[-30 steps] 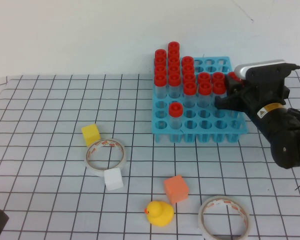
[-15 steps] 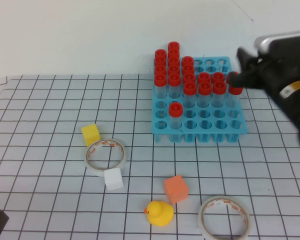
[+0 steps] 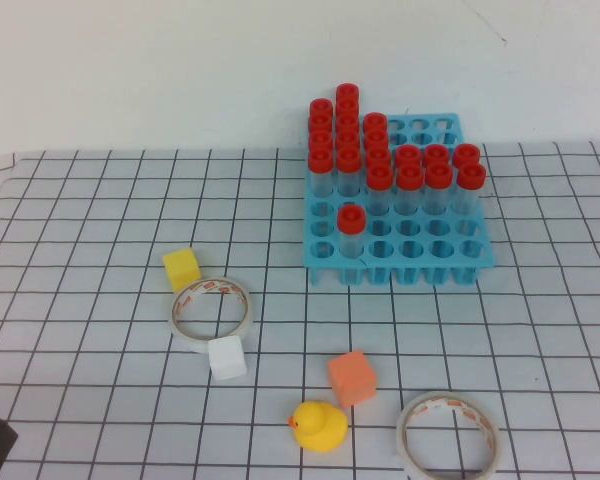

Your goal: Place the test tubes

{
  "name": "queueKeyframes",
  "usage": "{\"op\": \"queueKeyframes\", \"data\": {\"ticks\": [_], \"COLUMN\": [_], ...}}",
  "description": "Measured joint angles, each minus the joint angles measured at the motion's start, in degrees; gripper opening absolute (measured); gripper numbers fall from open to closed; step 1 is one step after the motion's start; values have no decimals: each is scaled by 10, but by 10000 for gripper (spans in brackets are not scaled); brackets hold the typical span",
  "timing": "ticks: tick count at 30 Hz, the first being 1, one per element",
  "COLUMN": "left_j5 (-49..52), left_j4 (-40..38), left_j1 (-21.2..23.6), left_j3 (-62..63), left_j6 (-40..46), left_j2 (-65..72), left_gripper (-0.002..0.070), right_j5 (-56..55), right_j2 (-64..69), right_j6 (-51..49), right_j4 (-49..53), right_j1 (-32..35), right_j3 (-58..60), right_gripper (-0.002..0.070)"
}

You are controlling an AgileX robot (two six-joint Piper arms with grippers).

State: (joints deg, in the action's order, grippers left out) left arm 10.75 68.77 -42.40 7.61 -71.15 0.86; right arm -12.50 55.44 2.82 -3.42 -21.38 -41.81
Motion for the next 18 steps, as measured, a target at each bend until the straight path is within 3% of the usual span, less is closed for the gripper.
{"op": "queueKeyframes", "data": {"ticks": [7,13,18], "left_j5": [0,0,0], "left_j4": [0,0,0], "left_j1": [0,0,0], "left_j3": [0,0,0], "left_j6": [0,0,0], "left_j2": [0,0,0], "left_gripper": [-1,-1,-1], "right_j5": [227,490,509], "right_j2": [-200,-358,-427], "right_j6": [7,8,8], "right_j4": [5,23,50], "right_j1": [0,0,0], "right_j3": [41,46,78], "right_gripper": [-1,-1,-1]}}
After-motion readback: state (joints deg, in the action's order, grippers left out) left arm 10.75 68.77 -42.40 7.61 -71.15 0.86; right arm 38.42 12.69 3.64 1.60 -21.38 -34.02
